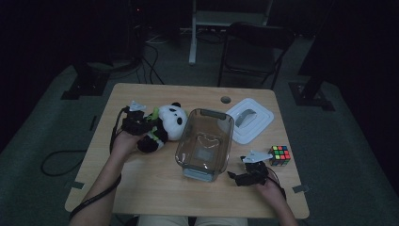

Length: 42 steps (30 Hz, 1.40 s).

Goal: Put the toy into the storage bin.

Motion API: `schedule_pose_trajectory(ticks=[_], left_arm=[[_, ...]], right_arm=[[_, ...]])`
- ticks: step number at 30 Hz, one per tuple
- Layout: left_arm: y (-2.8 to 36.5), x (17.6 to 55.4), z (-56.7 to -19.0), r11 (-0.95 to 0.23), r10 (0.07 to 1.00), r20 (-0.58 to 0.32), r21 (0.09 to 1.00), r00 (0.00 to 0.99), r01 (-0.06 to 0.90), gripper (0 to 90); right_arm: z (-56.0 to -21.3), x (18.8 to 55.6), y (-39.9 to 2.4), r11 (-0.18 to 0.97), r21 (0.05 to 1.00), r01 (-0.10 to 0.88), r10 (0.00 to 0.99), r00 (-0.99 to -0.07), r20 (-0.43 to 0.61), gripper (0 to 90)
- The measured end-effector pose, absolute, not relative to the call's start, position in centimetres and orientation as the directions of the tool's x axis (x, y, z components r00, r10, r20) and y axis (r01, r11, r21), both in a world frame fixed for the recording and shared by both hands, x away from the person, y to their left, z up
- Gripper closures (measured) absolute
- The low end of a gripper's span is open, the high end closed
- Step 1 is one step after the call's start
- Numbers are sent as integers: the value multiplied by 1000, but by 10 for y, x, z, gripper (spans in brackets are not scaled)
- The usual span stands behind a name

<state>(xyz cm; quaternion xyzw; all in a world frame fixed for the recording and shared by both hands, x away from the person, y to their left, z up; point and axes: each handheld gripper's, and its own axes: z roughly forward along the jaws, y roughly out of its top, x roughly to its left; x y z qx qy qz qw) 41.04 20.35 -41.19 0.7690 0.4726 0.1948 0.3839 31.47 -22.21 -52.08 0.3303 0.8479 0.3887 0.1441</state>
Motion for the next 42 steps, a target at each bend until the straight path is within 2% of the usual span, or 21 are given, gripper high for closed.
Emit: schedule_pose_trajectory(ticks=[3, 21, 28, 34, 36, 42], left_arm=[[206, 409, -407, -253, 873, -74, 777, 483, 577, 686], [222, 408, -401, -218, 897, -81, 773, 434, 596, 684], [230, 409, -390, -220, 917, -43, 775, 397, 593, 684], [240, 409, -373, -185, 930, -50, 792, 364, 582, 683], [241, 408, -366, -192, 935, -27, 798, 352, 571, 683], [249, 408, -347, -173, 944, -23, 813, 328, 557, 684]], right_arm=[[-517, 313, -214, 453, 771, 448, 651, -757, 57, 136], [-517, 319, -154, 496, 764, 413, 610, -792, 32, 135], [-516, 323, -136, 468, 769, 435, 634, -772, 51, 134], [-517, 328, -110, 403, 777, 484, 725, -687, 52, 134], [-516, 330, -101, 383, 782, 492, 744, -666, 55, 133], [-518, 329, -87, 396, 785, 476, 717, -695, 60, 133]])
